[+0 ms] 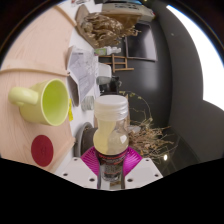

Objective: Pour water

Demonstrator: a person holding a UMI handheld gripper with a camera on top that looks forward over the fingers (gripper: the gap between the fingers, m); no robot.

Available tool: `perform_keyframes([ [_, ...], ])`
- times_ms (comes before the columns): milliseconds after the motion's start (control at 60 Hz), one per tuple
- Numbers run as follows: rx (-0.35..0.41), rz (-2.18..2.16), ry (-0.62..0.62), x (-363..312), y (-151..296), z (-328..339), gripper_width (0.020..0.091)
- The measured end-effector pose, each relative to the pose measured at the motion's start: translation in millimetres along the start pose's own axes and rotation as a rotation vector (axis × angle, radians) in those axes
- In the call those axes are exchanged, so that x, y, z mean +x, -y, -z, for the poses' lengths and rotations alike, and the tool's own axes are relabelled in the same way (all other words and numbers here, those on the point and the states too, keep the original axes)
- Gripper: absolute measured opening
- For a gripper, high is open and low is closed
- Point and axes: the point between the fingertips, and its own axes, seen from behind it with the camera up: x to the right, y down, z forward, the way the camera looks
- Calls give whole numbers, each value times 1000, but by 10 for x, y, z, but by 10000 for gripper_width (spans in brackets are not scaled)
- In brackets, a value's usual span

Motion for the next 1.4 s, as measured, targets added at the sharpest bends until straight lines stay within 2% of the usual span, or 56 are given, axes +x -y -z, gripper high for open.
perform_keyframes([
  [217,-128,-784,188,-63,-213,87,260],
  [400,-142,-1249,352,-431,-98,150,260],
  [617,-151,-1421,456,-983,21,102,262],
  [883,-155,-1450,454,-1285,-18,86,287],
  [1083,-172,-1482,480,-1292,-38,154,466],
  [1100,-176,-1486,489,-1294,-36,174,513],
  [1117,-182,-1492,498,-1295,-29,187,590],
  [1133,-187,-1497,506,-1295,-24,202,672],
  [1150,-193,-1501,515,-1293,-26,226,789],
  [1167,-198,-1504,521,-1283,-32,251,858],
  [1217,-211,-1508,522,-1228,-84,343,824],
  [1283,-217,-1500,513,-1083,-140,511,864],
  [1400,-256,-1486,538,-860,-190,996,857],
])
